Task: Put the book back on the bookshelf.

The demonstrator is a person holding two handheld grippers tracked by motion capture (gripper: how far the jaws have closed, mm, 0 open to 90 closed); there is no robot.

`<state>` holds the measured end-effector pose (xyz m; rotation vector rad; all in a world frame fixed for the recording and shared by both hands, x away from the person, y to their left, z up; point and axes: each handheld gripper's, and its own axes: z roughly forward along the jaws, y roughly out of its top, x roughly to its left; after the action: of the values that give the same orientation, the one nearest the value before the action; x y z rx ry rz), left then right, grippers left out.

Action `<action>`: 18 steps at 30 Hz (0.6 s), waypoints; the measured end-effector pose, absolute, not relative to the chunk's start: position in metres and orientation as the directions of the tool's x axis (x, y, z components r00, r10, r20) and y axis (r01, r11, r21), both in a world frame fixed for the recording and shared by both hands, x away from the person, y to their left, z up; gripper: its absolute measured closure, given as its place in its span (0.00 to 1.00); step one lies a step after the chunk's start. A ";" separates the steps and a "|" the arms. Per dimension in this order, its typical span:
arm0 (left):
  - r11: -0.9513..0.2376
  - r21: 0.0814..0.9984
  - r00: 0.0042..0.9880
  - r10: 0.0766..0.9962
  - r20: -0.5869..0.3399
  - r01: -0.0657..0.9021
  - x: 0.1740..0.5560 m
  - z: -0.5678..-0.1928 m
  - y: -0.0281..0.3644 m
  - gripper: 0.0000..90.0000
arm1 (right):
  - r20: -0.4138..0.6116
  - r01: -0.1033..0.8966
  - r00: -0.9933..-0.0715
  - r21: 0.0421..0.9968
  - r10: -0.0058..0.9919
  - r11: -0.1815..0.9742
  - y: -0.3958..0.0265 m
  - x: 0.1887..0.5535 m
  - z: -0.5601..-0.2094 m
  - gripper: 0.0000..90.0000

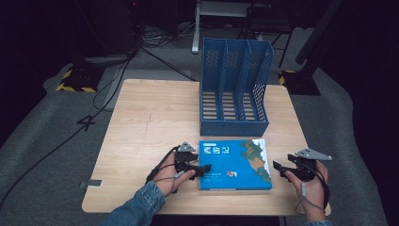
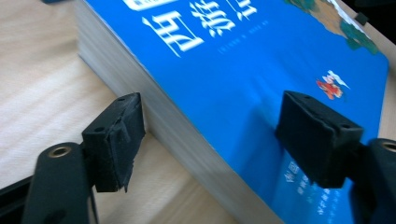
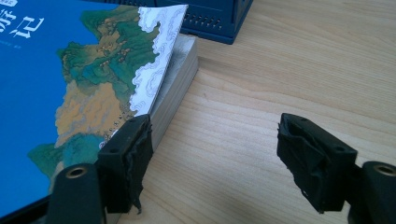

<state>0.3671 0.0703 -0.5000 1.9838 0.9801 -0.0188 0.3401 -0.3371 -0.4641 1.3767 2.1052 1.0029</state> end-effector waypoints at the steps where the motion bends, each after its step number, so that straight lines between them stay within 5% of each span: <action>1: -0.287 0.713 0.687 0.629 -0.363 0.639 0.366 -0.500 0.069 0.21 | 0.032 0.599 -0.415 0.762 0.909 0.246 -0.337 0.340 -0.464 0.31; 9: -0.324 0.733 0.715 0.629 -0.305 0.598 0.364 -0.496 0.070 0.25 | 0.026 0.597 -0.420 0.761 0.907 0.254 -0.337 0.340 -0.465 0.31; 18: -0.387 0.776 0.773 0.603 -0.195 0.498 0.360 -0.481 0.073 0.40 | 0.022 0.595 -0.421 0.762 0.907 0.257 -0.337 0.340 -0.466 0.31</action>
<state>0.3603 0.0725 -0.4813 2.0599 0.8219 0.1474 0.3403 -0.3372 -0.4658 1.3639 2.1119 0.9948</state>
